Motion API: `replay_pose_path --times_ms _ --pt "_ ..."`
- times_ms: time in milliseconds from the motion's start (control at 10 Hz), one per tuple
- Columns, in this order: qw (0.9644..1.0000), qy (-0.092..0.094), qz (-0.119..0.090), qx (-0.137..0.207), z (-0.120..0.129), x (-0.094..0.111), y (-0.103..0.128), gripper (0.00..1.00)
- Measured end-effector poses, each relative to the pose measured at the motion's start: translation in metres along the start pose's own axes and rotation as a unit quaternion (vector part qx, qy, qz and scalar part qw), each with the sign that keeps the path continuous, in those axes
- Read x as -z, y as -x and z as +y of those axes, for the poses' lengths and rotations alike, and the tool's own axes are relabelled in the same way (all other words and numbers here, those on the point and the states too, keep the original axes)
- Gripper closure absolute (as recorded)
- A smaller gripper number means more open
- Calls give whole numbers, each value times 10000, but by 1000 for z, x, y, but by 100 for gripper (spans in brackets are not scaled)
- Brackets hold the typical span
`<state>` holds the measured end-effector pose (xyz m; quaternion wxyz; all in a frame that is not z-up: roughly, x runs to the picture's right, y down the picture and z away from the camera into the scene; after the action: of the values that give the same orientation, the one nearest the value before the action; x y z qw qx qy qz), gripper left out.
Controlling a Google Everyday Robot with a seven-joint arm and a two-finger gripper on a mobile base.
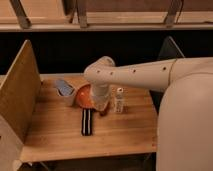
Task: Knock the bottle over
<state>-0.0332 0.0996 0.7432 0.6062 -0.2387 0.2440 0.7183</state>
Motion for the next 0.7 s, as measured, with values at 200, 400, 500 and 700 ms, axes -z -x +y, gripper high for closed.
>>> replay_pose_path --times_ms 200,400,500,700 --pt "10000 11 0 17 2 0 -1 100" --pt "9999 -37 66 -94 -2 -9 -2 100" --pt "9994 -69 124 -312 -14 -20 0 100" --pt "9956 -199 285 -876 -56 -39 5 100"
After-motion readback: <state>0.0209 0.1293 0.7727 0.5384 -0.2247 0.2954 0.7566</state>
